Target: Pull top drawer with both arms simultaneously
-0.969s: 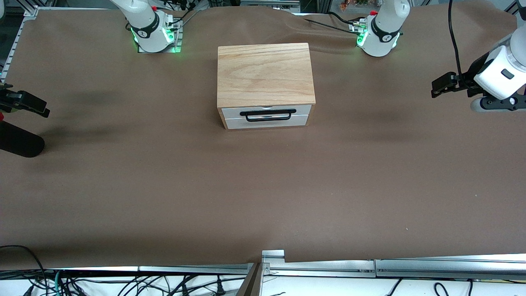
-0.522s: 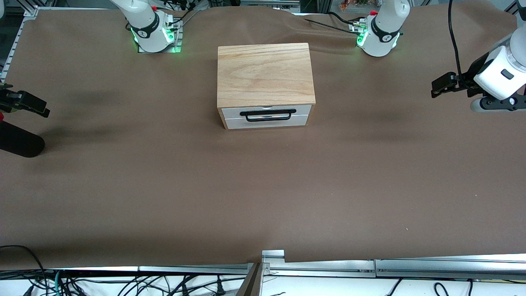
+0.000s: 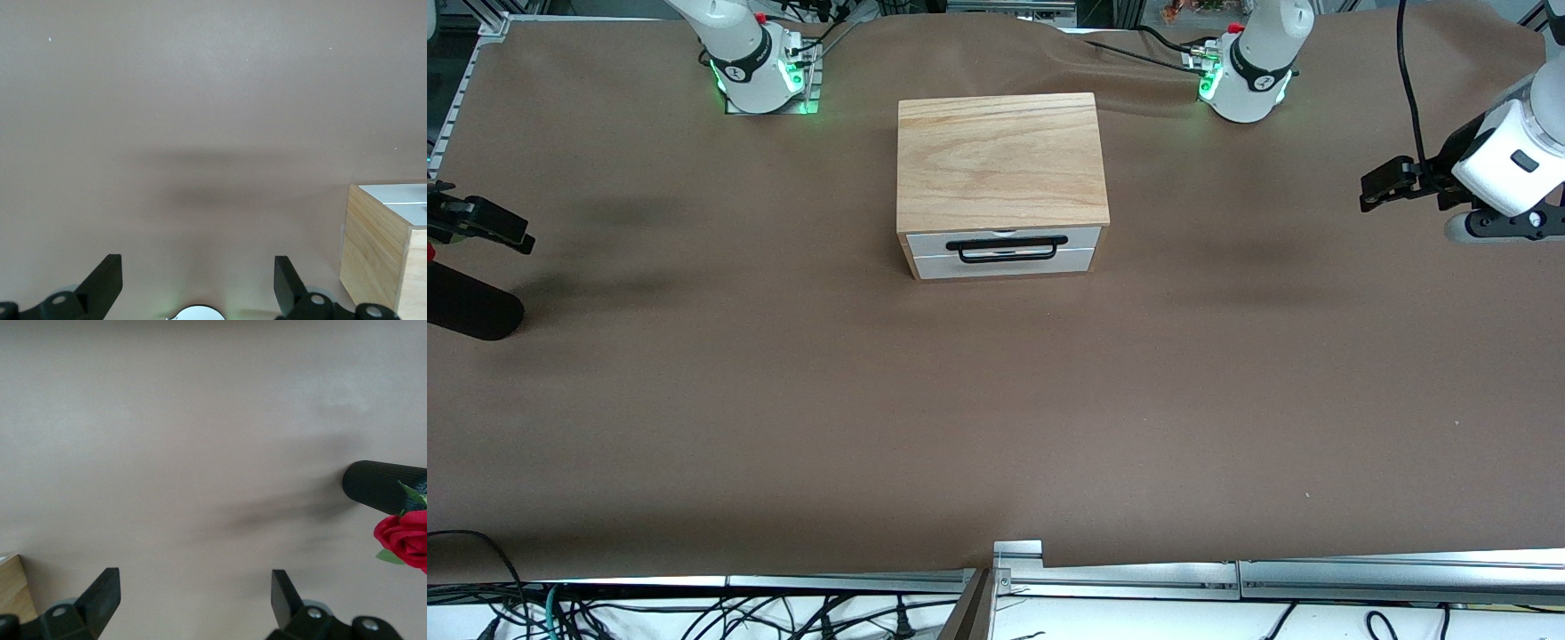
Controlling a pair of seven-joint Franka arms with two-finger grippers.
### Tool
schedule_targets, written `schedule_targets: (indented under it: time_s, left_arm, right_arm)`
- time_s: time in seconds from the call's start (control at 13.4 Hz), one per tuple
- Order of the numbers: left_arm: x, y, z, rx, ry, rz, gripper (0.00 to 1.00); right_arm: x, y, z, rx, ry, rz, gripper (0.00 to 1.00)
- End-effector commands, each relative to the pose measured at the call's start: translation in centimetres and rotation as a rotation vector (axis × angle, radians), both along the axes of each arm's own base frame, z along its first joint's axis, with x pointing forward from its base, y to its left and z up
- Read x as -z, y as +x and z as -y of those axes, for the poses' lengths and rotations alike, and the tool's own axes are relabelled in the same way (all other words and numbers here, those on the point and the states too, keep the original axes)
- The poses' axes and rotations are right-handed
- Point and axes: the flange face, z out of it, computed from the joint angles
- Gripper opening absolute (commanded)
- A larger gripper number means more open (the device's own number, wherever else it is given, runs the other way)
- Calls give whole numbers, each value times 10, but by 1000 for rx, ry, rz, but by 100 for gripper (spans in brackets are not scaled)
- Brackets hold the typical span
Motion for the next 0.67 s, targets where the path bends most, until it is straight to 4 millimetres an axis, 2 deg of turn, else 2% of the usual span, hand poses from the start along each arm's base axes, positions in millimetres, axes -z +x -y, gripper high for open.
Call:
schedule_targets:
  time_s: [0.0, 0.3, 0.37, 0.45, 0.6]
  left_arm:
    - [-1, 0, -2, 7, 15, -1, 100]
    - [0, 2, -1, 7, 15, 2, 100]
    - [0, 2, -1, 7, 15, 2, 100]
    - [-2, 2, -1, 7, 13, 5, 100]
    - [-3, 2, 0, 8, 13, 8, 100]
  right_arm:
    - [-6, -2, 2, -8, -4, 8, 100]
    - [5, 3, -5, -1, 10, -10, 100]
    - [13, 7, -15, -16, 9, -25, 100]
    - [35, 16, -28, -37, 8, -67, 100]
    - [46, 18, -36, -48, 7, -87, 100]
